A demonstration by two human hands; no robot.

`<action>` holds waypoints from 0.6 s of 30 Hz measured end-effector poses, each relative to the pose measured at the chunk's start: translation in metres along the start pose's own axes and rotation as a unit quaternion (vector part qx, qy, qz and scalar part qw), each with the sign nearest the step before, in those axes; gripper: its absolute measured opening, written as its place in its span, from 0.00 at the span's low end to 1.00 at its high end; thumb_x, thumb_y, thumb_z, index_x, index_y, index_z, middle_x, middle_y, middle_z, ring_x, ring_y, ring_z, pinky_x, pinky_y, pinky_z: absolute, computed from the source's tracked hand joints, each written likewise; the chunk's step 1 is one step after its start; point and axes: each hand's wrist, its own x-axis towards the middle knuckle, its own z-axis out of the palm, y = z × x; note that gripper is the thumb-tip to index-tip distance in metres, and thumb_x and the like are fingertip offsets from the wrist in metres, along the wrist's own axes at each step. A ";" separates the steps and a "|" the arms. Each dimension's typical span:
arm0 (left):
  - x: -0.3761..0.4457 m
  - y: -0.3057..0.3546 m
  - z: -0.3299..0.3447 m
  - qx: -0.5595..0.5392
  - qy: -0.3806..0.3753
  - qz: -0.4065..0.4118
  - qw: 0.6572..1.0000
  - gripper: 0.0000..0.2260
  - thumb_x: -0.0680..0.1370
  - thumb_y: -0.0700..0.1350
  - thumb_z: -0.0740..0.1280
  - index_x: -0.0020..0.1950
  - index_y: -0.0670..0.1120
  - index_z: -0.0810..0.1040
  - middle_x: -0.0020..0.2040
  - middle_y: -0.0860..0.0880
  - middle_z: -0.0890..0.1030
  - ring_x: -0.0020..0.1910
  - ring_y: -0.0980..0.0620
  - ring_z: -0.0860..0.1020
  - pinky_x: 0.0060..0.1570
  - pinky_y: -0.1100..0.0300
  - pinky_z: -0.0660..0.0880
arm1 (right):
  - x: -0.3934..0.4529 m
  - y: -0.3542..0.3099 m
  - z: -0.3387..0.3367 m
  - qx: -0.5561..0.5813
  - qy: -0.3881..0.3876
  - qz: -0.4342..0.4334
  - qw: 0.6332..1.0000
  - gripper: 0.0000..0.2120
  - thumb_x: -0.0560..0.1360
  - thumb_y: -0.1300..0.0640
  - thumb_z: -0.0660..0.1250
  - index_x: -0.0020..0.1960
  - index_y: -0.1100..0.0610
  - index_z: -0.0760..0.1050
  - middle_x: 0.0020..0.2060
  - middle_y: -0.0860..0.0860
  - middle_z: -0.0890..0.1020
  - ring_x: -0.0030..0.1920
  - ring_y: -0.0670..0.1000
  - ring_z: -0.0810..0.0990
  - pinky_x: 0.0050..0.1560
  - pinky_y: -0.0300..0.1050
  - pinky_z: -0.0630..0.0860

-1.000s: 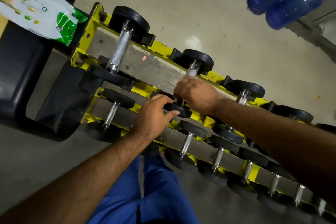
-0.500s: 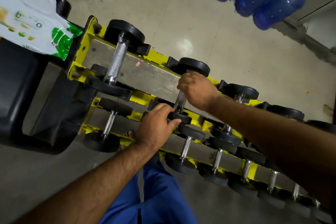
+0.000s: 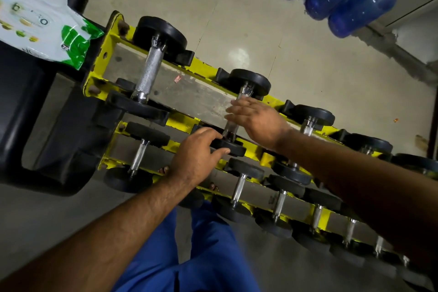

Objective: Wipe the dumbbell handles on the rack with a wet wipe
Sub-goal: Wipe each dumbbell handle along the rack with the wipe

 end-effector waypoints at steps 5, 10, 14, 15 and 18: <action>-0.001 -0.008 0.004 -0.026 0.013 -0.001 1.000 0.15 0.72 0.48 0.77 0.56 0.45 0.82 0.54 0.51 0.80 0.53 0.53 0.78 0.52 0.52 0.79 | -0.002 -0.008 0.007 0.044 -0.050 -0.116 0.991 0.17 0.78 0.59 0.59 0.62 0.57 0.81 0.62 0.54 0.82 0.65 0.56 0.78 0.69 0.55 0.71; 0.000 -0.010 0.001 -0.037 0.007 -0.008 0.999 0.14 0.71 0.47 0.77 0.55 0.46 0.82 0.52 0.53 0.79 0.51 0.56 0.77 0.51 0.58 0.77 | -0.005 0.002 0.012 -0.002 0.018 -0.041 0.999 0.20 0.77 0.60 0.56 0.66 0.57 0.78 0.64 0.54 0.80 0.69 0.57 0.75 0.71 0.56 0.68; 0.004 -0.014 -0.001 -0.055 0.008 -0.029 0.998 0.13 0.70 0.46 0.79 0.52 0.48 0.82 0.52 0.52 0.80 0.52 0.55 0.79 0.54 0.55 0.78 | -0.009 -0.010 0.018 0.010 0.005 -0.127 0.992 0.18 0.77 0.60 0.64 0.65 0.58 0.78 0.63 0.56 0.81 0.66 0.57 0.77 0.69 0.54 0.69; 0.004 -0.014 0.000 -0.059 0.010 -0.035 0.998 0.13 0.70 0.46 0.79 0.52 0.49 0.82 0.51 0.52 0.80 0.52 0.54 0.79 0.55 0.53 0.78 | -0.009 -0.002 0.017 0.003 0.021 -0.104 0.994 0.18 0.77 0.61 0.63 0.66 0.59 0.78 0.64 0.56 0.80 0.67 0.57 0.76 0.69 0.54 0.69; 0.004 -0.012 0.002 -0.059 0.015 -0.040 0.997 0.13 0.69 0.46 0.79 0.51 0.50 0.82 0.50 0.52 0.81 0.51 0.53 0.80 0.55 0.51 0.79 | -0.007 0.013 0.017 -0.021 0.062 0.006 0.998 0.22 0.78 0.64 0.58 0.71 0.58 0.72 0.70 0.57 0.75 0.73 0.57 0.69 0.74 0.53 0.60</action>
